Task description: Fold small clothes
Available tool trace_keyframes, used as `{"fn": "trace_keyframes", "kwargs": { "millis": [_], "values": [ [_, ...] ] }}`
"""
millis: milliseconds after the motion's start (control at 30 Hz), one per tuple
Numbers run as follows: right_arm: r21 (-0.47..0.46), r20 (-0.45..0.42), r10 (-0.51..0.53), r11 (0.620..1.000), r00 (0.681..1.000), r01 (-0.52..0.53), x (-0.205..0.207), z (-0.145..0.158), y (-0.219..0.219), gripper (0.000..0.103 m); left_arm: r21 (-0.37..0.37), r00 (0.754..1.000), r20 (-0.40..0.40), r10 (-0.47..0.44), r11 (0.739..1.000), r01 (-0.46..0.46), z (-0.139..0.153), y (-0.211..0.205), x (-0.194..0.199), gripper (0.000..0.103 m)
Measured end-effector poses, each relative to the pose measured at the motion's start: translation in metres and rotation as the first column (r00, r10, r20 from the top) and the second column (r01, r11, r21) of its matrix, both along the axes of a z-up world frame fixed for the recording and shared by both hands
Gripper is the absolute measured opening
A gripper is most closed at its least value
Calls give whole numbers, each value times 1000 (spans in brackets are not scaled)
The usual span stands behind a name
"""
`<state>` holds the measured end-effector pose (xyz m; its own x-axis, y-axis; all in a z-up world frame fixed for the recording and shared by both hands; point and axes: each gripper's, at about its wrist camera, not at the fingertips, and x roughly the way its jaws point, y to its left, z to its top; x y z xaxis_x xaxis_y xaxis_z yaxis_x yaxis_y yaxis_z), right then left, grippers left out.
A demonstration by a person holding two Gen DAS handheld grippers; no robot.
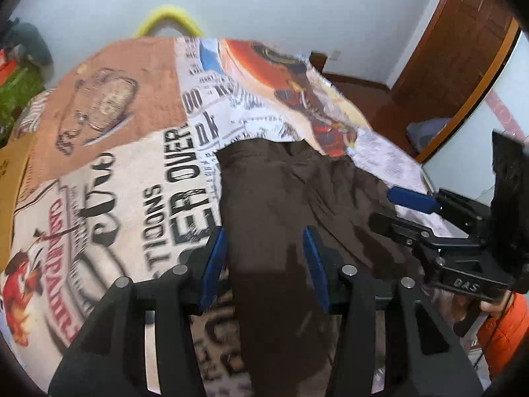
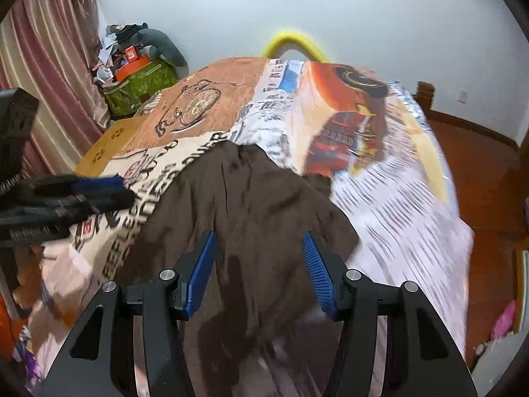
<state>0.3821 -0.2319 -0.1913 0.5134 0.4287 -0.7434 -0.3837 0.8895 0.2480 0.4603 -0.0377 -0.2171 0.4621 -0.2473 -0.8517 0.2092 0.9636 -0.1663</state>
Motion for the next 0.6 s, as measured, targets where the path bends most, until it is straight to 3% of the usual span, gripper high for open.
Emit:
{"fn": "trace_keyframes", "kwargs": {
  "millis": [100, 167, 233, 400, 500, 600],
  "values": [
    [1, -47, 18, 1000, 999, -18, 18, -16, 11, 51, 87, 999, -50, -1, 996, 5, -31, -8, 21, 48],
    [-26, -72, 27, 999, 997, -29, 24, -28, 16, 51, 136, 999, -39, -3, 991, 8, -46, -6, 26, 60],
    [-68, -63, 30, 997, 998, -35, 21, -36, 16, 51, 161, 1000, -11, 1, 987, 0, -46, 0, 23, 68],
    [-116, 3, 26, 993, 1000, -26, 0, -29, 6, 51, 237, 1000, 20, 21, 971, -25, -40, 16, 13, 69],
    [-151, 28, 13, 989, 1000, -8, -12, -21, 1, 51, 247, 999, 24, 40, 968, -44, -35, 22, 4, 69],
    [-138, 24, -14, 990, 1000, 18, -24, -16, -8, 52, 184, 999, 9, 41, 982, -42, -28, 26, -11, 68]
  ]
}}
